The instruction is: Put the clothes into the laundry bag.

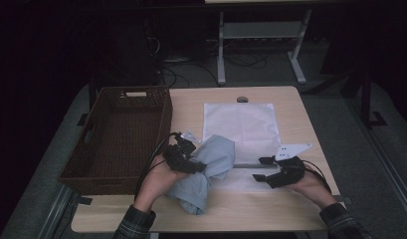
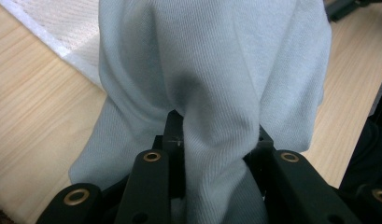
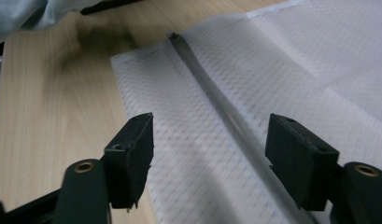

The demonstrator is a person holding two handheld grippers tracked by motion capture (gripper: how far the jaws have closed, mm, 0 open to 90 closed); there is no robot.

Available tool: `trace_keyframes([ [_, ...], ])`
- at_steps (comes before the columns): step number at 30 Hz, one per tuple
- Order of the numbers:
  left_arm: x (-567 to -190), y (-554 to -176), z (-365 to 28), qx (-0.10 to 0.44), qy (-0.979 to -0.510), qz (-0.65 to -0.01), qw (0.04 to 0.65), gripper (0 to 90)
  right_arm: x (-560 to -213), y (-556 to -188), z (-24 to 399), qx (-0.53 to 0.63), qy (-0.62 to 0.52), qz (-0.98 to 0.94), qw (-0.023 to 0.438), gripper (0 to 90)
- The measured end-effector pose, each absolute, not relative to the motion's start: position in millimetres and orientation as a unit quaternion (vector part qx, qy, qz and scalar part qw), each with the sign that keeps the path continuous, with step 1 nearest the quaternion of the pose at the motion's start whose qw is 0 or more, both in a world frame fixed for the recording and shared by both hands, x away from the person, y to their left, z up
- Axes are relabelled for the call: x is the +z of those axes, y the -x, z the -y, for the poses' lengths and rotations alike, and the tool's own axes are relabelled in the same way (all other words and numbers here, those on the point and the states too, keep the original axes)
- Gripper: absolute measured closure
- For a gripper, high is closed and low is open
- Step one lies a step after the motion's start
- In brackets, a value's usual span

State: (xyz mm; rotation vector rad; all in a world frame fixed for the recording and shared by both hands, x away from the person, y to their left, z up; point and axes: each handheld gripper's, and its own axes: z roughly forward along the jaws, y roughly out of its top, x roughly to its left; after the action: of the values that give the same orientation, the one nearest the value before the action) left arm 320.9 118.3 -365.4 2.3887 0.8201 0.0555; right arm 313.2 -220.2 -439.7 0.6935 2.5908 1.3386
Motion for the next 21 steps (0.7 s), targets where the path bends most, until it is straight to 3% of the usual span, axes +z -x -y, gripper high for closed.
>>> trace_keyframes([
  [6, -368, -323, -123, 0.018, -0.900, -0.312, 0.303, 69.2, -439, -336, 210, 0.450, -0.214, -0.865, 0.058, 36.7],
  [21, -371, -325, -127, 0.010, -0.897, -0.317, 0.307, 69.2, -463, -377, 194, 0.432, -0.206, -0.877, 0.039, 34.8],
])
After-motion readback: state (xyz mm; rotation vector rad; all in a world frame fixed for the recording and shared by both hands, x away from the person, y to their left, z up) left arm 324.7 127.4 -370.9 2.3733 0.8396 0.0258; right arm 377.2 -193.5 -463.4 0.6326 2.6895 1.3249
